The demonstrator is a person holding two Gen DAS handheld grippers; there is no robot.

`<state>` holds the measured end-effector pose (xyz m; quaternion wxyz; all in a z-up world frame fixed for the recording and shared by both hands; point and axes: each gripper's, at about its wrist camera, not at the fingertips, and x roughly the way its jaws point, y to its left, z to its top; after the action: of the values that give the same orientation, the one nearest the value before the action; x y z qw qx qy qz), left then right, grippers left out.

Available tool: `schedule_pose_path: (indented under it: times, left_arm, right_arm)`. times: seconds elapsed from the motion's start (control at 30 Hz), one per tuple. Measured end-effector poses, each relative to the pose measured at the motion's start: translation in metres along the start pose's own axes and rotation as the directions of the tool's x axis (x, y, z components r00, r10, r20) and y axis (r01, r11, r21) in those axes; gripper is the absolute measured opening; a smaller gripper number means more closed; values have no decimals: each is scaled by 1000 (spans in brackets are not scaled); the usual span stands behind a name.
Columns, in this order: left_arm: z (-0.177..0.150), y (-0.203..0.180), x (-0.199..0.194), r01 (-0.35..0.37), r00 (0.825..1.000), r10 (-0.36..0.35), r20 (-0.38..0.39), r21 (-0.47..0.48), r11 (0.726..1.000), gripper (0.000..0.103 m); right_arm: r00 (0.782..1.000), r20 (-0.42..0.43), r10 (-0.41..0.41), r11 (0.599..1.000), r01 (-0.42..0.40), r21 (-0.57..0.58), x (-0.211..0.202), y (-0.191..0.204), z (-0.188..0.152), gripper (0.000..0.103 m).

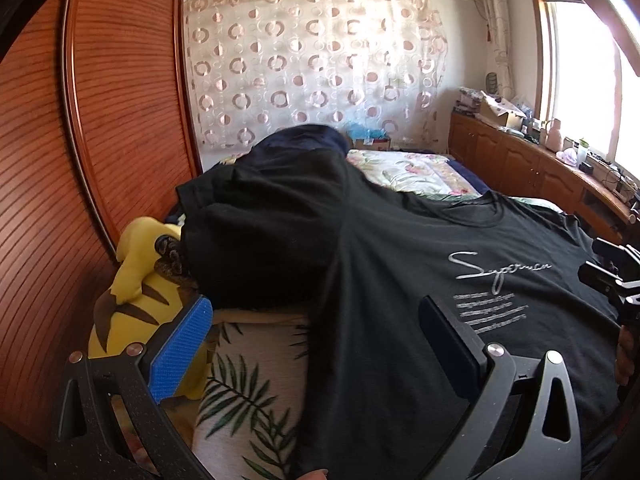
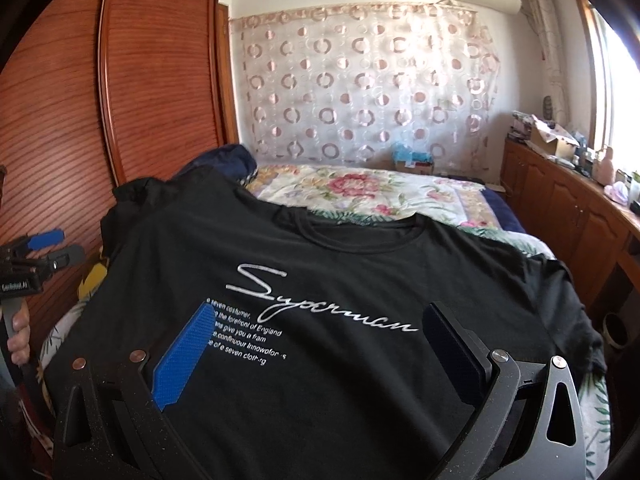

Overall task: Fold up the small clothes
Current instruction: 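Reach the left gripper to the folded navy clothes stack and grasp it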

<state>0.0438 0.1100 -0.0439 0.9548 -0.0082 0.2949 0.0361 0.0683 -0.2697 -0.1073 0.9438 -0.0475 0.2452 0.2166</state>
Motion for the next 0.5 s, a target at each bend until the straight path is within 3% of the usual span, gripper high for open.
schedule_pose_path:
  times: [0.2, 0.5]
  left_arm:
    - [8, 23, 11, 5, 1000, -5, 5, -12, 1000, 101]
    - [57, 78, 32, 48, 999, -48, 4, -67, 997, 72]
  right_arm:
    - [999, -31, 24, 999, -25, -31, 7, -5, 9, 103]
    - [998, -44, 39, 996, -42, -84, 9, -2, 14, 103]
